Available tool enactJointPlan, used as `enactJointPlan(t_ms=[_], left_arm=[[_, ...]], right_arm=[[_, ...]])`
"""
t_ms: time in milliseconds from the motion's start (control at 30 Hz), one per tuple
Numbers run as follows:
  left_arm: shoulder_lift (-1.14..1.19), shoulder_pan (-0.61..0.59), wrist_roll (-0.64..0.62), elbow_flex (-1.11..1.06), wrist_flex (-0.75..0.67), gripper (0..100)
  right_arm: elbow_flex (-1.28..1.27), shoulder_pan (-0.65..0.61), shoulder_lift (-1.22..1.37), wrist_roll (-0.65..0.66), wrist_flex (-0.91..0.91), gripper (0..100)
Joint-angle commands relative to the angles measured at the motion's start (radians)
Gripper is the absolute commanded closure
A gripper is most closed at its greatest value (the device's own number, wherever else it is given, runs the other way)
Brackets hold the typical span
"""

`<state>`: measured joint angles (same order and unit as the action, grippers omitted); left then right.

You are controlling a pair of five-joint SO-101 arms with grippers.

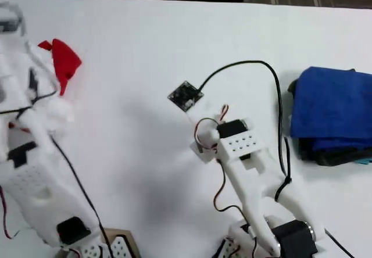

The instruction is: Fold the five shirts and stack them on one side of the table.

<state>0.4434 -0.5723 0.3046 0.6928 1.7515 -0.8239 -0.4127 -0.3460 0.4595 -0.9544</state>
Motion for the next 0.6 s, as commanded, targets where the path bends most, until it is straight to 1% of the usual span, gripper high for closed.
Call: enactJointPlan(t_ms=[0,100,200,333,433,567], left_arm=[[-0.244,0.137,-0.006,0.068,0.037,97],[-0.396,0.269,-0.006,0.024,0.037,97],[-0.522,0.411,-0.006,-0.068,0.034,97],[-0.640,0.591,-0.006,-0.183,0.034,97],[-0.697,0.704,-0.006,-0.197,0.032,97],[-0.718,0.810,-0.008,-0.203,0.031,97]], right_arm=[[0.011,0.073,-0.047,-0.057,0.031,75.4],[0.009,0.189,-0.039,-0.141,0.065,75.4],[0.011,0.275,-0.039,-0.167,0.074,75.4],[0.011,0.346,-0.041,-0.164,0.071,75.4],[0.009,0.389,-0.041,-0.169,0.068,75.4],[0.006,0.417,-0.041,-0.169,0.068,75.4]])
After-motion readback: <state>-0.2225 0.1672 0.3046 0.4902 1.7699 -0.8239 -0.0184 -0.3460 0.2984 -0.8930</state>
